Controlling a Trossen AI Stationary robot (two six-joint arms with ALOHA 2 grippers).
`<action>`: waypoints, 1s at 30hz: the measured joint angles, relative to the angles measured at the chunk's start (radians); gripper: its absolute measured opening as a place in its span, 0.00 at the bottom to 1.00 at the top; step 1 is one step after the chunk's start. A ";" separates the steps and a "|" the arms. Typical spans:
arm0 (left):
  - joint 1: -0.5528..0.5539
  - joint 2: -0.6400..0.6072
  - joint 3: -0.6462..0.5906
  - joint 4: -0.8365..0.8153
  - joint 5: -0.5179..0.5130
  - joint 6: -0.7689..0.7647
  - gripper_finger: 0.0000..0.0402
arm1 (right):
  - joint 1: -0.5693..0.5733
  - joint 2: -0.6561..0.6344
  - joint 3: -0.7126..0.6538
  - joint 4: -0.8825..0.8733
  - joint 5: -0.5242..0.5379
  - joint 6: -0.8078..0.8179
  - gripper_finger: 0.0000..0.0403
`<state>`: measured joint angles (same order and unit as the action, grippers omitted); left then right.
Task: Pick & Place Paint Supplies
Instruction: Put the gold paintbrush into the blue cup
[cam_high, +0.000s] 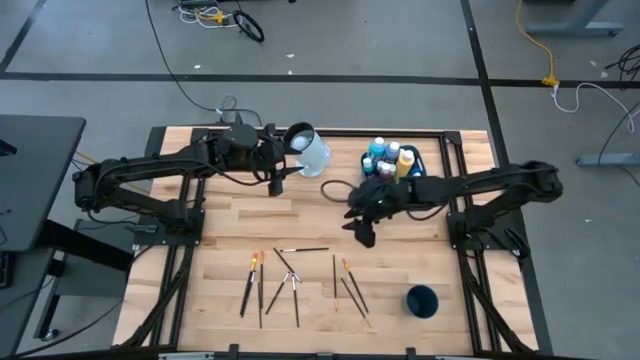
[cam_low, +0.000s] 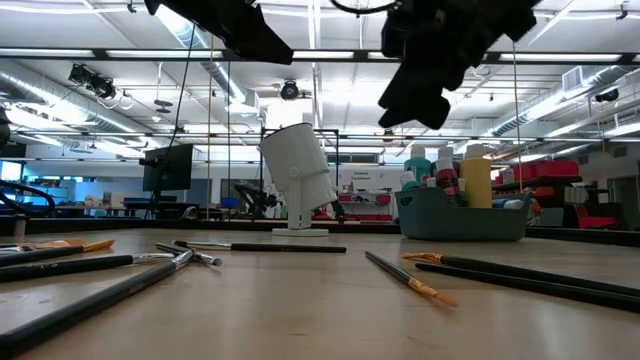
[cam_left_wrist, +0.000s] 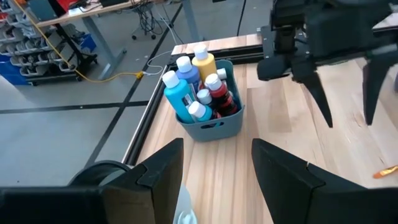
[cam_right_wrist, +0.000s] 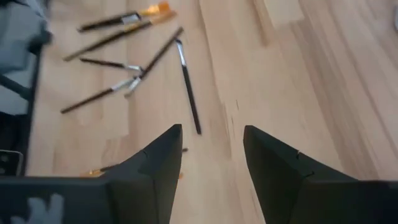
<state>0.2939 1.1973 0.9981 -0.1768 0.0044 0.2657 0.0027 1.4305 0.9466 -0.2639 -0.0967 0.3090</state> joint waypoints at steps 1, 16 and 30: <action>0.000 0.000 0.000 -0.001 0.000 0.000 0.49 | 0.011 0.022 0.037 -0.048 0.020 0.006 0.42; 0.000 0.000 -0.022 0.010 -0.003 0.004 0.49 | 0.126 0.363 0.332 -0.464 -0.189 0.255 0.40; 0.000 0.000 -0.037 0.011 -0.019 0.001 0.49 | 0.217 0.473 0.332 -0.399 -0.076 0.306 0.40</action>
<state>0.2943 1.1973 0.9607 -0.1659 -0.0147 0.2665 0.2199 1.9030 1.2789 -0.6629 -0.1723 0.6155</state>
